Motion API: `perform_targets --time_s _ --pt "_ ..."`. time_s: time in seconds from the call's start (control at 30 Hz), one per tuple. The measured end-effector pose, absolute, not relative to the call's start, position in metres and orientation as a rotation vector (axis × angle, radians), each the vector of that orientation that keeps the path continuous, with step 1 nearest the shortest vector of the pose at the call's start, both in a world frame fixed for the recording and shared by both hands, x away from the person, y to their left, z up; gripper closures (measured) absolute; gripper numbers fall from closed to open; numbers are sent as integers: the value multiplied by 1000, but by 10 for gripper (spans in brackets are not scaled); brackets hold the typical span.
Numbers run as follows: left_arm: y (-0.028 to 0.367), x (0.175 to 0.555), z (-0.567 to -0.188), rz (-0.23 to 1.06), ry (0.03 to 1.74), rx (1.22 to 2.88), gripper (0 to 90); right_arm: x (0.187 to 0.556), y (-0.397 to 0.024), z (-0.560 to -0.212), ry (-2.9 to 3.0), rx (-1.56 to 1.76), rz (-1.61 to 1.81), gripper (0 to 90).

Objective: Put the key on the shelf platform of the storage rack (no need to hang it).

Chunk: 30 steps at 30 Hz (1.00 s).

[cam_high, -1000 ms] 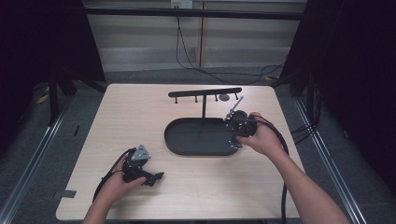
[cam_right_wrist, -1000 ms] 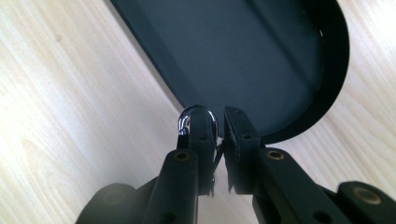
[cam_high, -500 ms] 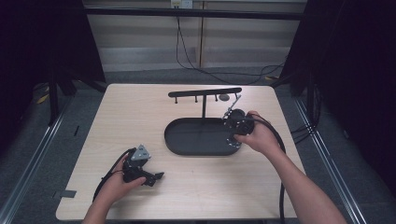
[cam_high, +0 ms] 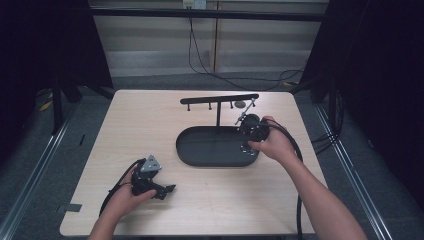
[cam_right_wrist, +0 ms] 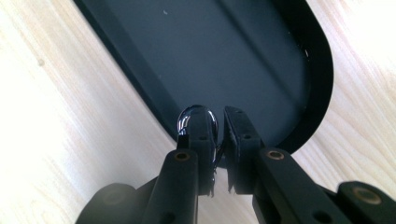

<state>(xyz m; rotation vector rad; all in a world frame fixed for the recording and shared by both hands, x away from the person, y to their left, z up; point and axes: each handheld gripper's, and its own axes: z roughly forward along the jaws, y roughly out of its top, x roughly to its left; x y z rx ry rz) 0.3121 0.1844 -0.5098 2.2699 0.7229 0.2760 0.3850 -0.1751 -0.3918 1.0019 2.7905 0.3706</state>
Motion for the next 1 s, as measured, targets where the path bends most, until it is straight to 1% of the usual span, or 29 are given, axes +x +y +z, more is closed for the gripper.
perform_targets --time_s 1.0 --pt "184 312 -510 271 722 2270 22 403 -165 -411 2709 1050 429 824"
